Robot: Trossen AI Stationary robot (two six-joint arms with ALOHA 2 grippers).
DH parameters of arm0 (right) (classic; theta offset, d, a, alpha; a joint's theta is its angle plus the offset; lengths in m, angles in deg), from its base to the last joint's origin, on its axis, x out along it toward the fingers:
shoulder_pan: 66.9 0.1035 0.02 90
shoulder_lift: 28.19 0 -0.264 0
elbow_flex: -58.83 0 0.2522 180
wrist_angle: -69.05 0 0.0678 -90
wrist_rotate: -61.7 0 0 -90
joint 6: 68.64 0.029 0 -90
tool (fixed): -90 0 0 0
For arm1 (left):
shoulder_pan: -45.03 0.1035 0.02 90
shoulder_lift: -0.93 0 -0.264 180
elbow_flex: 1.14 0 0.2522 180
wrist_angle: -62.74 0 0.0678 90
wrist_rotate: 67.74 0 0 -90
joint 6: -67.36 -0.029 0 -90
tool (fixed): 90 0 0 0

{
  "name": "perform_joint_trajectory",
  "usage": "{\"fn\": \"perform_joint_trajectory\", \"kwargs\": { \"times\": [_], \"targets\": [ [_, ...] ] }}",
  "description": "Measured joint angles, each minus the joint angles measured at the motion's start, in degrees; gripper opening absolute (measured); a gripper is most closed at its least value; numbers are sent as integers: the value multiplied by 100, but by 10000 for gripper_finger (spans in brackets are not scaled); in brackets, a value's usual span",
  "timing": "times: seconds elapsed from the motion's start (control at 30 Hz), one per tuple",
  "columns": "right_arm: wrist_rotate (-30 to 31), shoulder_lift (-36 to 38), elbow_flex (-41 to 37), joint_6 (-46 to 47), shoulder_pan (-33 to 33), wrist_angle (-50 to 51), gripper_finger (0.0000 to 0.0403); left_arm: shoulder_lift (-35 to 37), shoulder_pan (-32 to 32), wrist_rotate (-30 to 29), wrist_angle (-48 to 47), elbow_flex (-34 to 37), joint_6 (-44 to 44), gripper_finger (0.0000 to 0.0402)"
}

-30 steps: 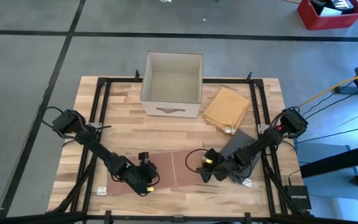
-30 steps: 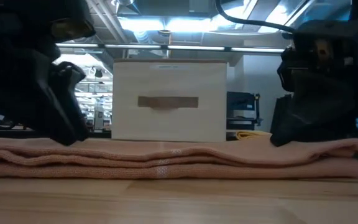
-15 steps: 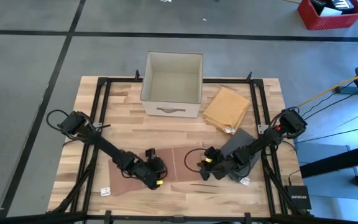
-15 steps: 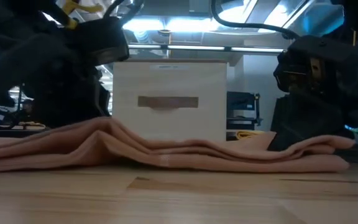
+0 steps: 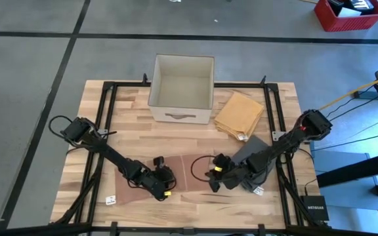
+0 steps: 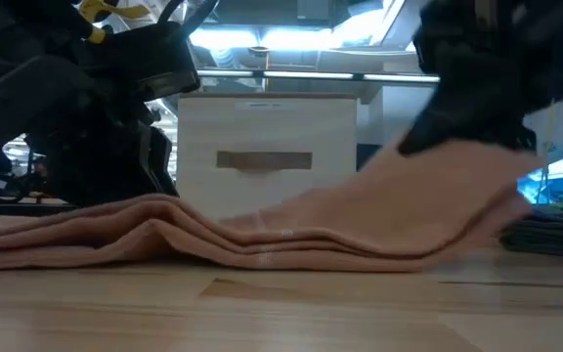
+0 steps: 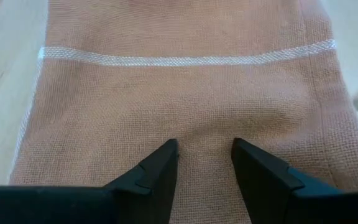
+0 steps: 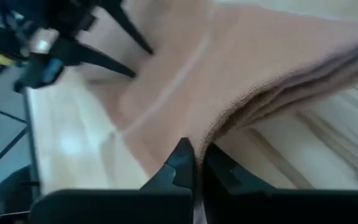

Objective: Fold towel
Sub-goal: Fold the brown towel

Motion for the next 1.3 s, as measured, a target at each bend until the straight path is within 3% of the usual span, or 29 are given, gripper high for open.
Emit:
{"fn": "perform_joint_trajectory", "kwargs": {
  "times": [0.27,0.73,0.9,1.17,1.3],
  "targets": [
    [296,0,561,-629,-165,-110,22,0,-47,18,8,0,-171,146],
    [466,-754,572,-1563,-489,-2140,19,-1,-40,26,32,0,-213,146],
    [691,-756,572,-1958,-479,-2256,12,192,-133,83,-868,-321,-239,146],
    [635,-756,570,-1986,-476,-2108,17,739,-462,55,-2575,-502,1361,146],
    [450,-756,570,-1986,-476,-2118,13,558,-504,80,-2438,-193,1786,146]
  ]
}}
